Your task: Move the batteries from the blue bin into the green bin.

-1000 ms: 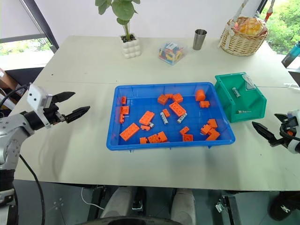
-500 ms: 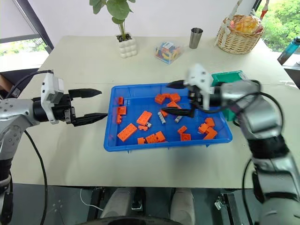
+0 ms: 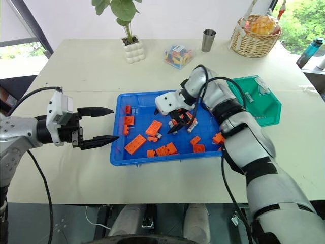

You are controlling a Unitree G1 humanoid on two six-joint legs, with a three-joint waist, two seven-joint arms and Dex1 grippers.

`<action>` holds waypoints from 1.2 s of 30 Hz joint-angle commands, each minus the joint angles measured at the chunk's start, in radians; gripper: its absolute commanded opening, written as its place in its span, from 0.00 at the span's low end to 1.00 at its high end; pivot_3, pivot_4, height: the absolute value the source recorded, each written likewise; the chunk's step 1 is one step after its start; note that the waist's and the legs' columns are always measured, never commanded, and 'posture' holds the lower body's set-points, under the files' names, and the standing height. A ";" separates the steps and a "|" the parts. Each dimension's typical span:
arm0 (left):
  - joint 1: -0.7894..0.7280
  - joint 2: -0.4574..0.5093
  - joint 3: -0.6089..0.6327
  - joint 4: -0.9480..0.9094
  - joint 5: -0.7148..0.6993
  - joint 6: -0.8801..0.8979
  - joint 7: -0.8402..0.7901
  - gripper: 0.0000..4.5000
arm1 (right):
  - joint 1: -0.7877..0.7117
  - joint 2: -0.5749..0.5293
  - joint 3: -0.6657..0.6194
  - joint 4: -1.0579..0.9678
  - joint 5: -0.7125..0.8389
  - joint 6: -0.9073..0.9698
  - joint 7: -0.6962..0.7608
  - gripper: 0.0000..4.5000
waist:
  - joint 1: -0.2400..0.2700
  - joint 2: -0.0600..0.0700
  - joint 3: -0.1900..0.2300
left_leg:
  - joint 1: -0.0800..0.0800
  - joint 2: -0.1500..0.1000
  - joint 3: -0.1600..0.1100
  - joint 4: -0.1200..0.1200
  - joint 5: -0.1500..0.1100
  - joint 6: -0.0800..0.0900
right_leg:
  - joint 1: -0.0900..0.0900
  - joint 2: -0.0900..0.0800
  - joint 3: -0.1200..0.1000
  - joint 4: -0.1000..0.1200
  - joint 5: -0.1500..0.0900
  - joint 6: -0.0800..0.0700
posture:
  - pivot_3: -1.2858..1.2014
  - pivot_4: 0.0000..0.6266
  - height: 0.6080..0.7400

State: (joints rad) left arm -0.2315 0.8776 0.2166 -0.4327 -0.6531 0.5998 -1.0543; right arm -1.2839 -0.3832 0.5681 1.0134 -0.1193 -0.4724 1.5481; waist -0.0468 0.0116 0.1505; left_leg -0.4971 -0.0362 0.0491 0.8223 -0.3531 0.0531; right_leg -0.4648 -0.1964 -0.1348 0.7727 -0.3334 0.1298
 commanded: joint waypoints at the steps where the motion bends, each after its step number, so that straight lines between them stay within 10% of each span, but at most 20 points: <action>1: 0.061 0.009 0.079 -0.088 -0.042 0.020 0.042 1.00 | -0.067 0.055 0.000 0.114 -0.077 -0.125 -0.061 0.98 | -0.008 0.000 0.000 | 0.000 0.000 0.000 0.000 0.000 0.000 | 0.000 0.000 0.000 0.000 0.000 0.000 | 0.52 0.24 0.34; 18: 0.133 0.021 0.142 -0.169 -0.108 0.058 0.134 1.00 | -0.073 0.162 -0.023 0.250 -0.231 -0.283 -0.250 0.98 | -0.022 0.001 0.000 | 0.001 0.000 -0.003 -0.001 0.000 -0.004 | -0.005 0.011 0.025 0.004 0.000 0.000 | 0.52 0.24 0.34; 27: 0.076 0.013 0.101 -0.113 -0.077 0.025 0.132 1.00 | -0.048 0.174 -0.092 0.234 -0.192 -0.262 -0.202 0.19 | -0.022 0.001 0.001 | 0.000 -0.002 -0.001 -0.001 0.000 -0.004 | -0.011 0.010 0.030 0.014 0.000 0.000 | 0.52 0.24 0.34; 36: 0.045 0.002 0.052 -0.076 -0.046 -0.016 0.119 1.00 | -0.039 0.195 -0.169 0.202 -0.158 -0.199 -0.272 0.19 | -0.022 0.001 0.001 | 0.000 -0.001 -0.001 -0.001 0.000 -0.004 | -0.012 0.010 0.031 0.015 -0.001 -0.002 | 0.52 0.24 0.34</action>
State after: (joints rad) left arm -0.1709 0.8812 0.2672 -0.5047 -0.7043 0.6071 -0.9278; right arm -1.3116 -0.2041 0.4266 1.2561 -0.3013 -0.6876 1.3023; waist -0.0686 0.0125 0.1511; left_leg -0.4974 -0.0377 0.0482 0.8216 -0.3528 0.0487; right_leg -0.4766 -0.1863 -0.1041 0.7878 -0.3342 0.1281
